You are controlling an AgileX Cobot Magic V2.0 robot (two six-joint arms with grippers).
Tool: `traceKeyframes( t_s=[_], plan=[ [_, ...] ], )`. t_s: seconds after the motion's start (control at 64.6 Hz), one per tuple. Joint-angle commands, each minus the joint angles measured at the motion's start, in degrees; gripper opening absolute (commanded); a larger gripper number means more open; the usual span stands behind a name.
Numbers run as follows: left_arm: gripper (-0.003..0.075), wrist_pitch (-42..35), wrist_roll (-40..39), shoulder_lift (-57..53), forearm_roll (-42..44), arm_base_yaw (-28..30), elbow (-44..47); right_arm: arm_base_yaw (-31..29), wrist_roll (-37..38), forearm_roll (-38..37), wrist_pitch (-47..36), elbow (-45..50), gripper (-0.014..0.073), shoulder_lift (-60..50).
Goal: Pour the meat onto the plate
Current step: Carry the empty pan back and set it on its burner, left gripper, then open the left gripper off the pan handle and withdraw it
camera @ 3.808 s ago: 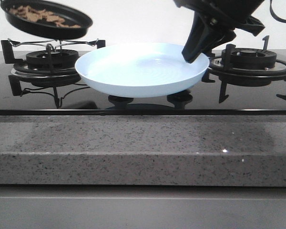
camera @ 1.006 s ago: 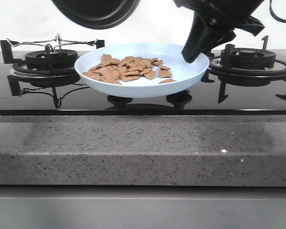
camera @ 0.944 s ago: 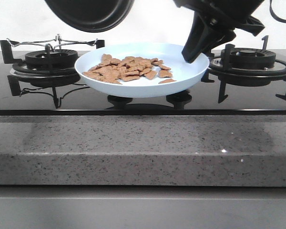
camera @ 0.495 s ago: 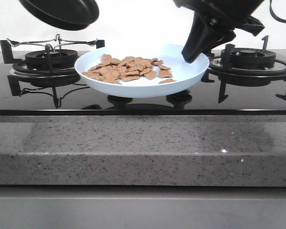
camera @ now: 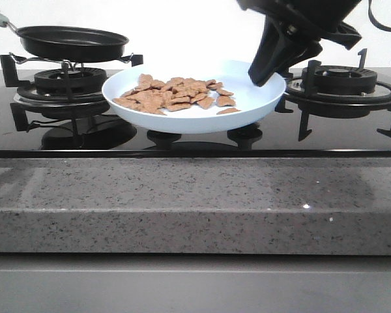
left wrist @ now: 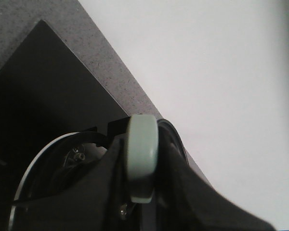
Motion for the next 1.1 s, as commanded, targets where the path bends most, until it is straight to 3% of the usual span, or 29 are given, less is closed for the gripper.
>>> traceKeyframes(
  t_s=[0.0, 0.294, 0.573, 0.805, 0.929, 1.084],
  plan=[
    [0.0047, 4.4, 0.5, -1.8, -4.2, 0.5, -2.2, -0.1, -0.5, 1.7, -2.1, -1.3, -0.0068, -3.0],
    [0.0510, 6.8, 4.8, -1.8, -1.5, 1.4, -2.4, -0.1, -0.5, 1.7, -2.1, -1.3, -0.0068, -3.0],
    [0.0535, 7.2, 3.6, -5.0, 11.1, 4.4, -3.8, -0.1, -0.5, 1.8, -2.1, -1.3, -0.0068, -3.0],
    [0.0535, 1.7, -4.3, -13.0, 32.7, 5.7, -3.8, -0.1, -0.5, 1.8, -2.1, -1.3, -0.0068, -3.0],
    [0.0534, 3.5, -10.2, -18.6, 45.2, 3.6, -3.8, -0.1, -0.5, 1.8, -2.1, -1.3, -0.0068, -3.0],
    [0.0532, 4.1, -17.5, -27.1, 60.5, -4.5, -1.5, -0.1, -0.5, 1.8, -2.1, -1.3, -0.0068, -3.0]
  ],
)
